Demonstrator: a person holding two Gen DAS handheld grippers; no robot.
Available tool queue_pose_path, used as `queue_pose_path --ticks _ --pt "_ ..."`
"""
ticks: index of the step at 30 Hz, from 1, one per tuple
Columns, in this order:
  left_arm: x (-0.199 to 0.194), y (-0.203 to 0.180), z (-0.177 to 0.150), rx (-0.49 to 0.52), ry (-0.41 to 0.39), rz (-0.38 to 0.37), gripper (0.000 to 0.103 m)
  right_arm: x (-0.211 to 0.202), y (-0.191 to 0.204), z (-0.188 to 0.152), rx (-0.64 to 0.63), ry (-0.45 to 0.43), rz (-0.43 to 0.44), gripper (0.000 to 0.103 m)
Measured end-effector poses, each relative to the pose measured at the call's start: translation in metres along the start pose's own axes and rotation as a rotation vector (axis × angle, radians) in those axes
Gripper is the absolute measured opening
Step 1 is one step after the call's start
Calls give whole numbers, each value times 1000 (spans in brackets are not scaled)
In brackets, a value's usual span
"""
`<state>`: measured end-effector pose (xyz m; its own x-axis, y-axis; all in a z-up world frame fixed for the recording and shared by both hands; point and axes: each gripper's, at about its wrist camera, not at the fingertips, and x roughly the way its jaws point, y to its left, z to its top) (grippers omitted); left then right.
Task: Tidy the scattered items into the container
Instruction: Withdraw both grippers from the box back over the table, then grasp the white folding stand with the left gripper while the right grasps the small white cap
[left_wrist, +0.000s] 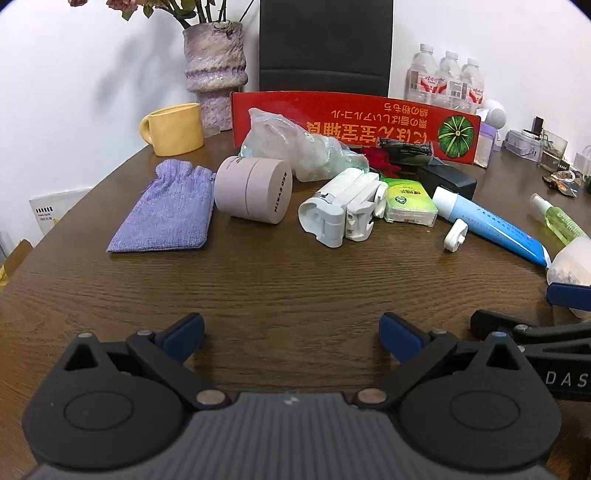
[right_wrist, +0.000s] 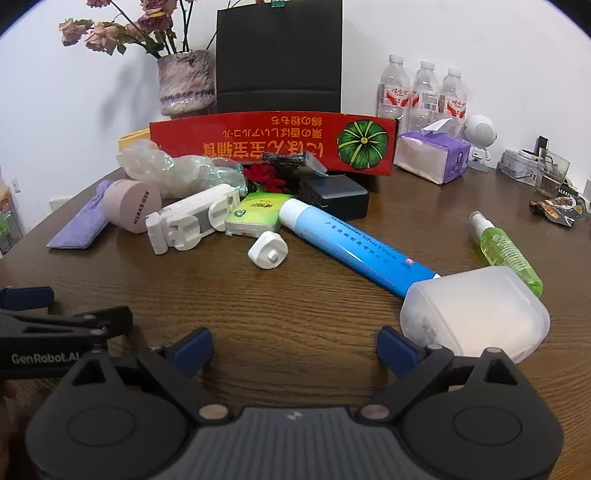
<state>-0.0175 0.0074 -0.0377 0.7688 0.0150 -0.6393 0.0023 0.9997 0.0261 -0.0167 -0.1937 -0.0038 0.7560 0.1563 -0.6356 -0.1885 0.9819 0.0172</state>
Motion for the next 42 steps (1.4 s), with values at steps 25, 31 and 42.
queue_pose_path --ticks 25,31,42 --pt "0 0 1 -4 0 2 103 2 -1 1 4 9 -5 103" --pt "1 0 1 -4 0 2 103 2 -1 1 5 9 -5 103" --pt "1 0 1 -5 0 1 103 2 0 1 5 9 -6 103"
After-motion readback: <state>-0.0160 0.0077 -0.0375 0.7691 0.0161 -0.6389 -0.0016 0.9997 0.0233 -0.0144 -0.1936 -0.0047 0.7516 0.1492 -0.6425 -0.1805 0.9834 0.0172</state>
